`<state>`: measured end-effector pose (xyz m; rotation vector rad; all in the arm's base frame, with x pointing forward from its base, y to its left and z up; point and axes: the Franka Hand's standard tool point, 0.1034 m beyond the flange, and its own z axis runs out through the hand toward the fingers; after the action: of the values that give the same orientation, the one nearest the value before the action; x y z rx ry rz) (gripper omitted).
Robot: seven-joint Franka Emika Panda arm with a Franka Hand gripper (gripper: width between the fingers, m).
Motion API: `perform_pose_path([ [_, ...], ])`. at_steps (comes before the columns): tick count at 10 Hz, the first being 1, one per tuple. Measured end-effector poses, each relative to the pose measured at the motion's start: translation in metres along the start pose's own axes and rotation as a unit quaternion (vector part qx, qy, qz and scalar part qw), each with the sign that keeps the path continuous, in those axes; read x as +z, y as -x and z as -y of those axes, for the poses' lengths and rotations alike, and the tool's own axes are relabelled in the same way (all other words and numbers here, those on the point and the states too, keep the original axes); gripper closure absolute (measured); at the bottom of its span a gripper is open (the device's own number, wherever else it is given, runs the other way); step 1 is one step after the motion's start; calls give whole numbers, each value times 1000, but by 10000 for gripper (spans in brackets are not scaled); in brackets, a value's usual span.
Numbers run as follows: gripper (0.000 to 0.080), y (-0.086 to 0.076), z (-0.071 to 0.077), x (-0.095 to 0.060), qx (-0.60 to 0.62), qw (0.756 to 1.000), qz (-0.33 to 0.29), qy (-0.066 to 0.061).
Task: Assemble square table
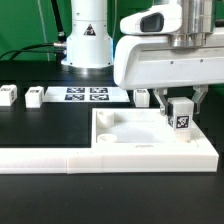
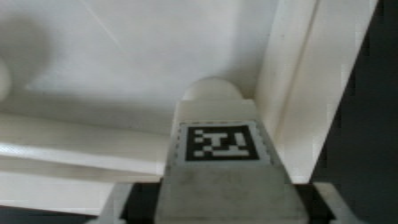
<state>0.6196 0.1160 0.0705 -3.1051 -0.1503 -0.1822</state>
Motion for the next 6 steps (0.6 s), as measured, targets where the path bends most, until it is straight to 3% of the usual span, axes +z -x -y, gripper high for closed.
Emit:
perform_pose_path([
  [3,509,-1,0,0,134,991,-1,-4],
  [6,506,0,0,0,263,965,-1,-1],
])
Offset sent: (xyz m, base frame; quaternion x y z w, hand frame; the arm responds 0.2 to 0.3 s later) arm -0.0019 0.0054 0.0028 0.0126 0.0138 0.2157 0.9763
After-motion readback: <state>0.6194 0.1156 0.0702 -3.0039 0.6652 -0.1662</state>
